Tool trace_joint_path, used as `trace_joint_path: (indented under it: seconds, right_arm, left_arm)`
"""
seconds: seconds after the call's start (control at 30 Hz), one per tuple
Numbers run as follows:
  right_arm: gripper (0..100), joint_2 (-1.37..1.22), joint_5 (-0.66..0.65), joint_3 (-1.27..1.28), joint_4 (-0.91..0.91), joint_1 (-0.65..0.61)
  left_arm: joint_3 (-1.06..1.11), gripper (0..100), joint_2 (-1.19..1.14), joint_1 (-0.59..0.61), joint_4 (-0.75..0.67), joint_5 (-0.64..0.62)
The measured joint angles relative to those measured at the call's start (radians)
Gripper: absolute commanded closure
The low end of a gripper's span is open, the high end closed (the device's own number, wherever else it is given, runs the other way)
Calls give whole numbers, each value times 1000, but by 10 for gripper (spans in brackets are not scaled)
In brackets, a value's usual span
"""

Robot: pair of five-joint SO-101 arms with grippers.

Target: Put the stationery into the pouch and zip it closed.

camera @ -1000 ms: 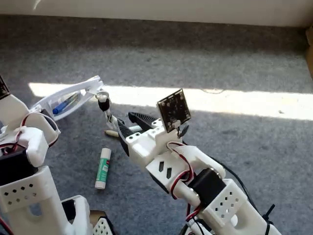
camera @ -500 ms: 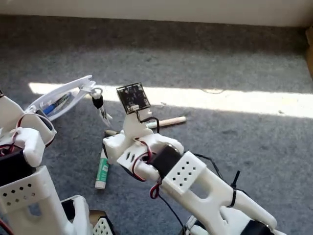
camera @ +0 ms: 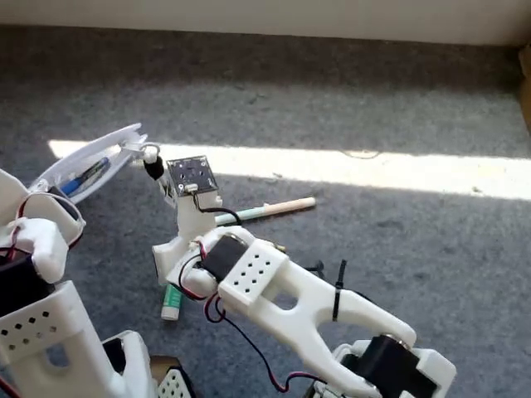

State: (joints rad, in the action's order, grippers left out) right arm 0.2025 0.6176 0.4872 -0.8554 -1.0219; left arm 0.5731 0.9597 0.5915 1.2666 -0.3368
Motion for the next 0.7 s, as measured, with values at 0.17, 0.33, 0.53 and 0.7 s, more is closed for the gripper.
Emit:
trace_joint_path:
  seconds: [0.17,0.33,0.53,0.7]
  right_arm:
    - [882,-64,63,-41,0,-5]
    - [882,-121,129,-81,0,-5]
    - [882,-201,172,-129,0,-5]
    - [882,-279,175,-163,0,-5]
  left_arm:
    - [0,993,0,11,-9,-17]
    - [0,993,-2,41,-15,-20]
    - [0,993,-2,60,-15,-20]
    - [0,993,-2,60,-18,-20]
